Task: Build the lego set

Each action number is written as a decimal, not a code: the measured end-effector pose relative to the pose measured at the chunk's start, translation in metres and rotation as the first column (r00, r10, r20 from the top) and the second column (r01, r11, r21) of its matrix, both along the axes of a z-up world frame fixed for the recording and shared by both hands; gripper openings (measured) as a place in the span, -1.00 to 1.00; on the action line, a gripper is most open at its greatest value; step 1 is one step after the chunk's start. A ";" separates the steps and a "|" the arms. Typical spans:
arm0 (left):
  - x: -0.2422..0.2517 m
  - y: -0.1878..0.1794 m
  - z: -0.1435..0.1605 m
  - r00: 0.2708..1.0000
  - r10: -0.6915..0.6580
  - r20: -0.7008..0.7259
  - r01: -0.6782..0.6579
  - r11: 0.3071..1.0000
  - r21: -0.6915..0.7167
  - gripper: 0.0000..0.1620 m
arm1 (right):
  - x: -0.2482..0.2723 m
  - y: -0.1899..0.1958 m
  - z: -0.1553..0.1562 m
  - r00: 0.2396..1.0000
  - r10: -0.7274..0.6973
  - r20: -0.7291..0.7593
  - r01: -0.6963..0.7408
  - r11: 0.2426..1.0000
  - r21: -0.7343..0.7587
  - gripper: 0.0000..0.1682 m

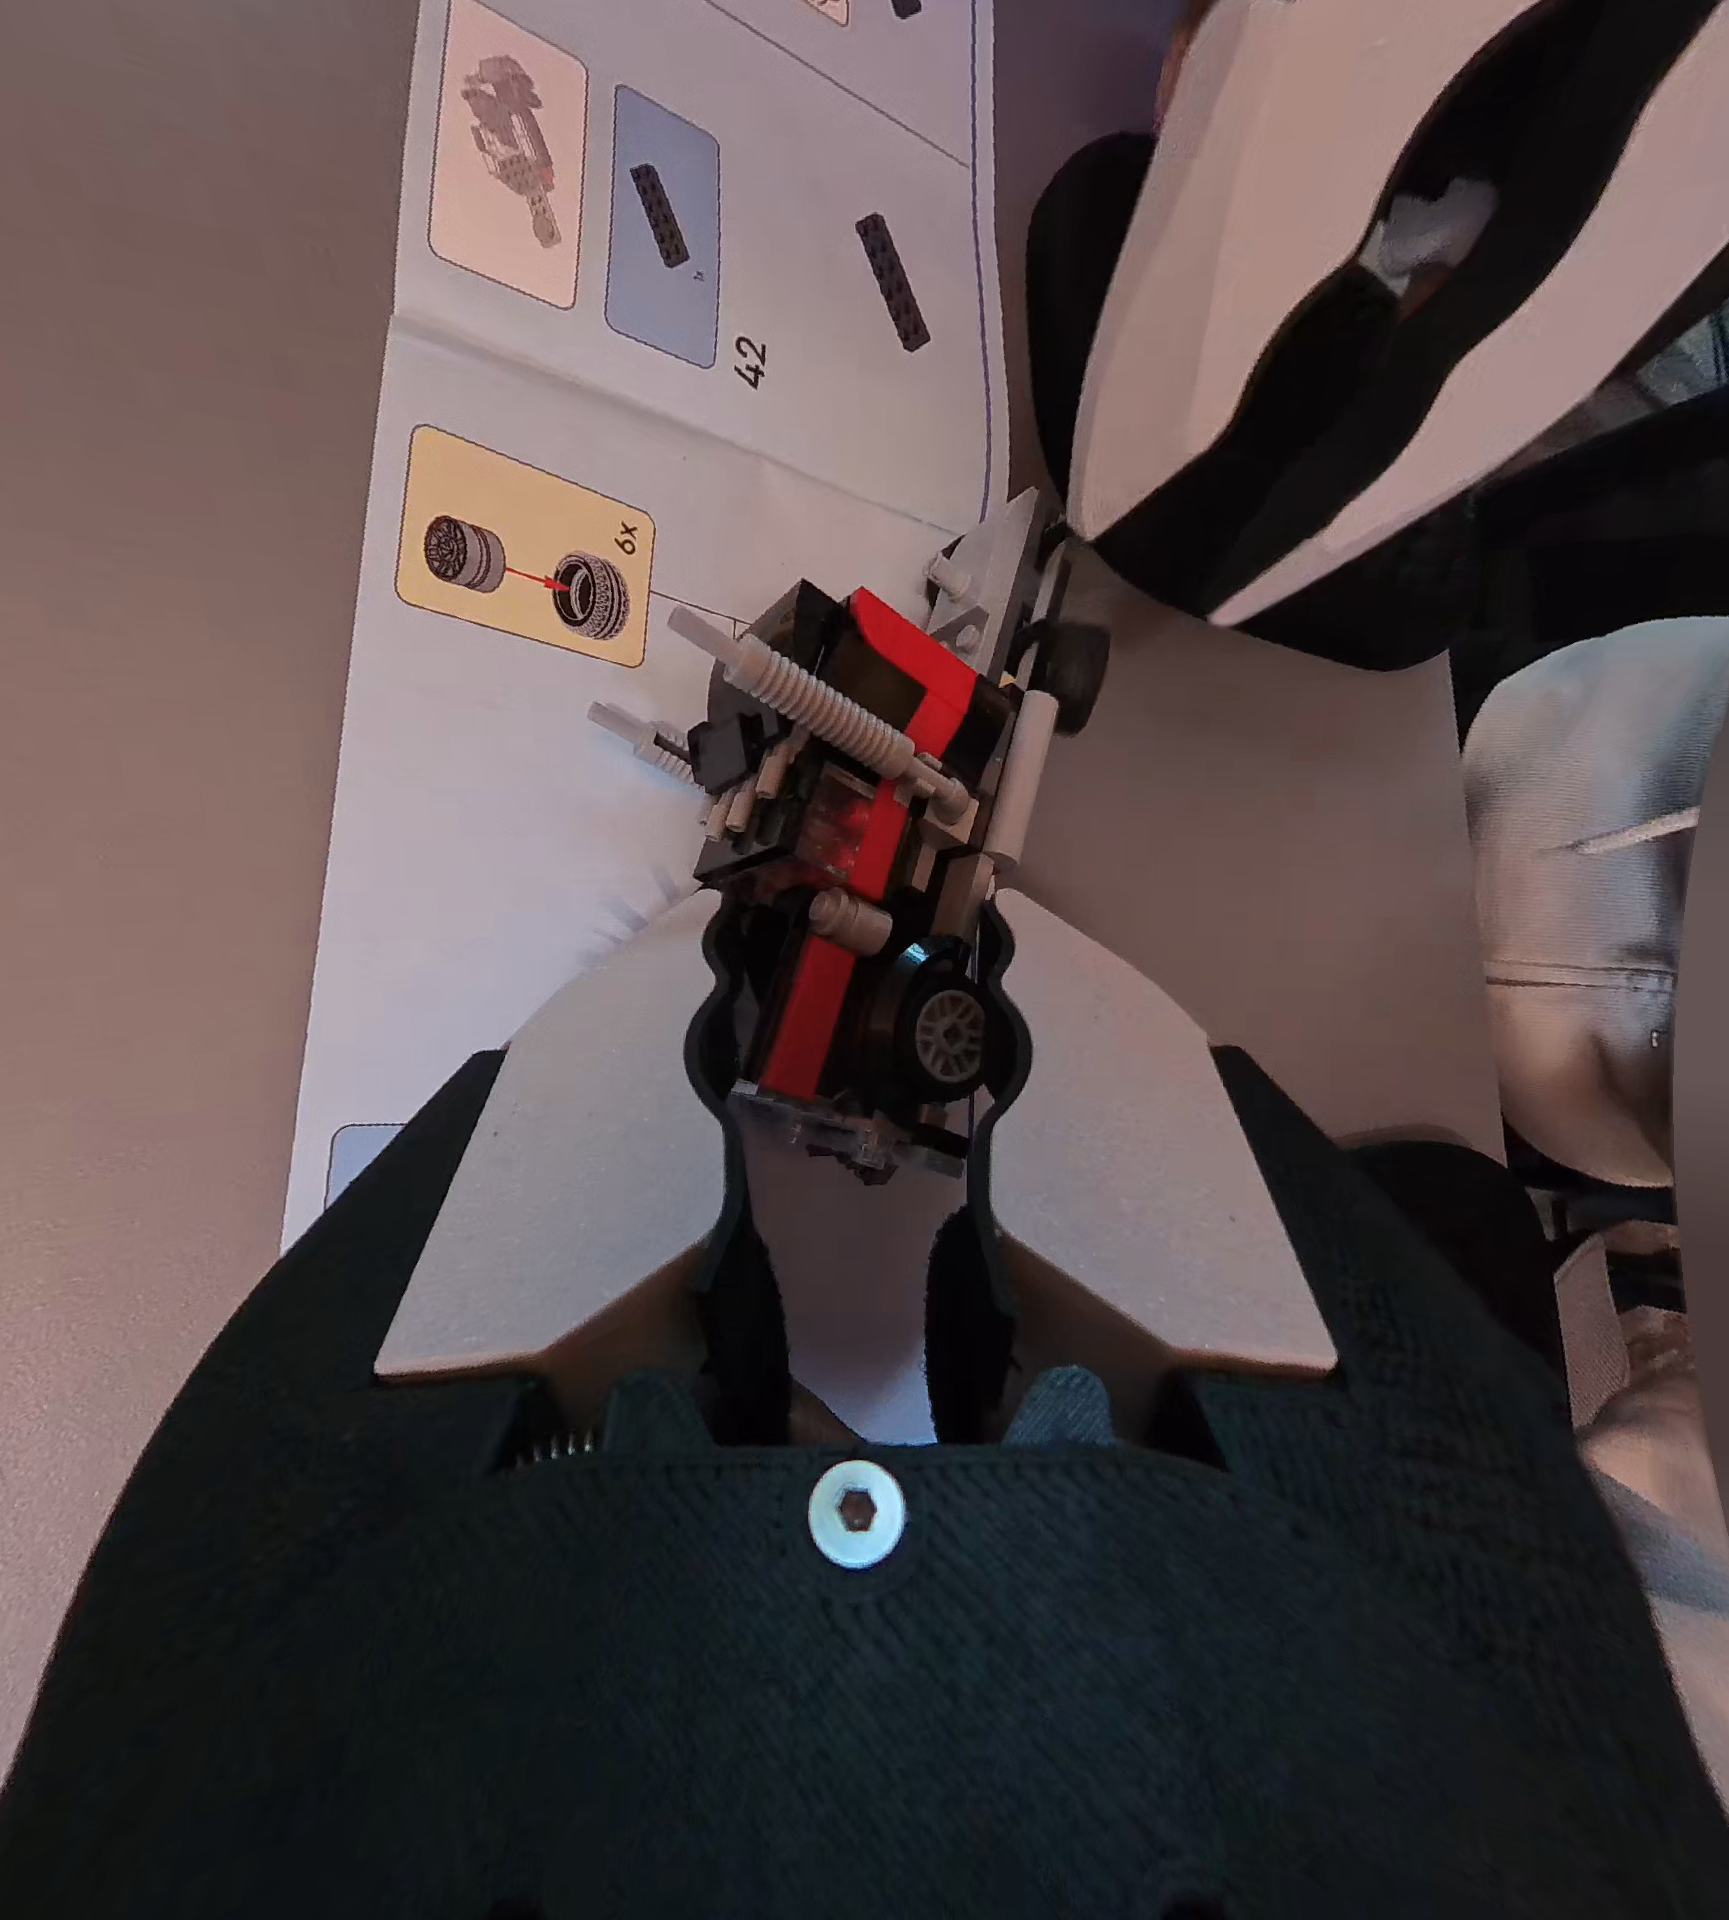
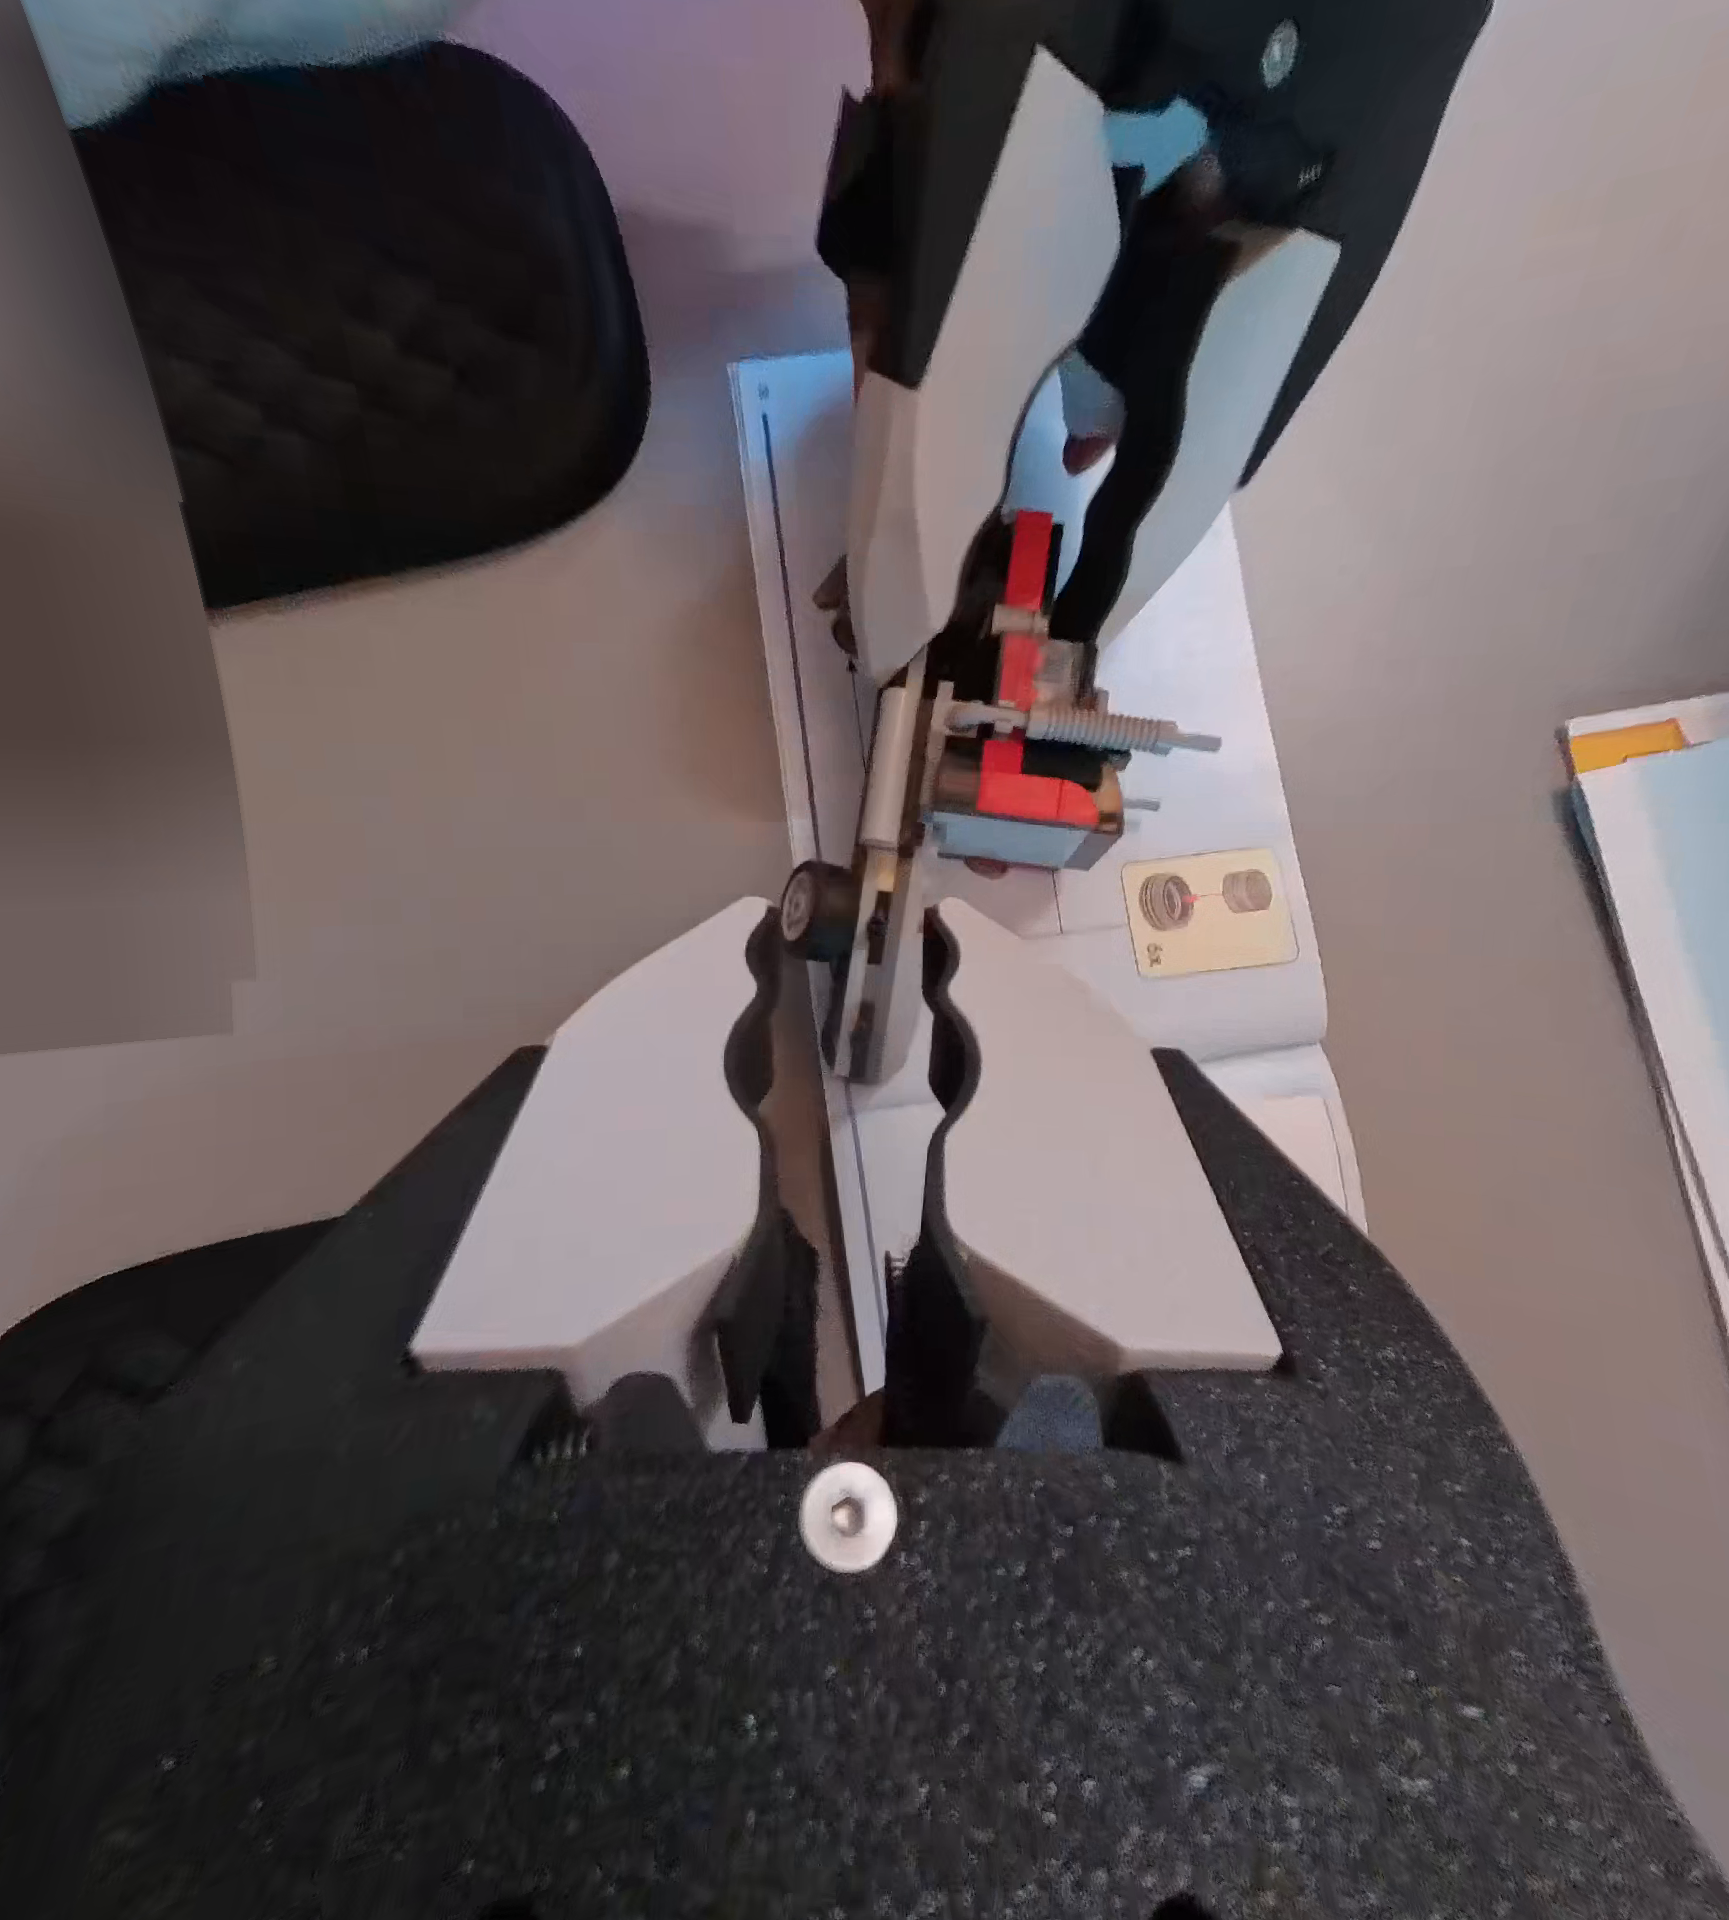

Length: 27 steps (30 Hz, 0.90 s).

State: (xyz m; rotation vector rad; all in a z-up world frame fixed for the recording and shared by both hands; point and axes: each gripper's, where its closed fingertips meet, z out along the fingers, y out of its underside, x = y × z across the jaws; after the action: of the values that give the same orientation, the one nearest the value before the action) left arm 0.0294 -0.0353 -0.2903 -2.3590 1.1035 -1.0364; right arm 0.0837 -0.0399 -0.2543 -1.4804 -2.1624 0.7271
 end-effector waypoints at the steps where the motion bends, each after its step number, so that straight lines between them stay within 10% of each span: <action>1: 0.000 0.000 0.000 1.000 0.000 -0.002 0.000 1.000 0.001 -0.46 | -0.001 -0.003 0.000 1.000 0.019 -0.022 -0.018 0.999 0.031 -0.69; 5: 0.000 0.000 0.000 1.000 0.002 0.004 -0.002 1.000 -0.003 -0.46 | 0.002 -0.013 -0.004 0.995 0.073 -0.068 -0.056 0.972 0.229 -0.75; 17: -0.003 -0.002 0.011 0.999 -0.032 -0.004 0.032 0.996 0.086 -0.16 | 0.012 -0.093 -0.032 0.987 0.094 -0.130 -0.102 0.993 -0.053 -0.60; 27: -0.033 -0.005 0.115 0.961 0.253 0.108 -0.274 0.838 0.473 -0.20 | -0.003 -0.130 -0.028 0.960 0.229 -0.161 -0.238 0.970 -0.041 -0.54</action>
State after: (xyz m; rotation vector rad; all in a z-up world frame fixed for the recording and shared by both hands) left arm -0.0036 -0.0407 -0.1754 -1.9961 0.8630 -0.6152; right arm 0.0805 -0.1698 -0.2819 -1.1631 -2.2332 0.9621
